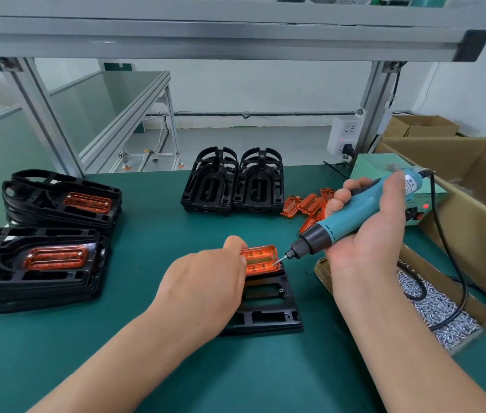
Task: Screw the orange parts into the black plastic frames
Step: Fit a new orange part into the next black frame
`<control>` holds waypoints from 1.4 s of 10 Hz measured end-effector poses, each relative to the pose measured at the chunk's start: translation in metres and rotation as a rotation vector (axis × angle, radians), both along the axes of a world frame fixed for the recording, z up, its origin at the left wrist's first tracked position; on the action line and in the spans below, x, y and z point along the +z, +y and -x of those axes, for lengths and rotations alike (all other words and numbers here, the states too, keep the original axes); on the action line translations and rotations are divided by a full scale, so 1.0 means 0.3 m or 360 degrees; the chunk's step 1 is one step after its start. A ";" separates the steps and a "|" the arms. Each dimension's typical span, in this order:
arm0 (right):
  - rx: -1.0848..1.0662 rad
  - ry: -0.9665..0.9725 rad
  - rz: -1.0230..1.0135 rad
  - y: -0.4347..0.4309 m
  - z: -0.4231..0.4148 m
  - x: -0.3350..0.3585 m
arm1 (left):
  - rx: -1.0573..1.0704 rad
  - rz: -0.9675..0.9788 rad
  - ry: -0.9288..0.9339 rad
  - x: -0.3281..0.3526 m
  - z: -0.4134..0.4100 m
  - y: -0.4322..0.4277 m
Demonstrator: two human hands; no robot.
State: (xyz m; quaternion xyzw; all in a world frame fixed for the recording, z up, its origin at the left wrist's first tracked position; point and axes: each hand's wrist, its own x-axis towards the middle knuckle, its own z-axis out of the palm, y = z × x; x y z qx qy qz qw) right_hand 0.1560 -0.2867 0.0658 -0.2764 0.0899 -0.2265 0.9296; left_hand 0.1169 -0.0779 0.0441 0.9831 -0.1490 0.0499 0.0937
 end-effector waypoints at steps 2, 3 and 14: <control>0.0011 -0.0006 -0.0024 0.000 0.000 -0.001 | -0.0197 -0.0395 -0.0157 -0.030 -0.001 -0.011; 0.0015 -0.0017 -0.0038 -0.002 -0.002 -0.001 | -0.0243 -0.0478 -0.0186 -0.034 -0.009 -0.004; 0.0040 -0.0002 -0.0029 0.001 0.004 0.008 | -0.0431 -0.0240 0.0085 -0.005 -0.012 0.025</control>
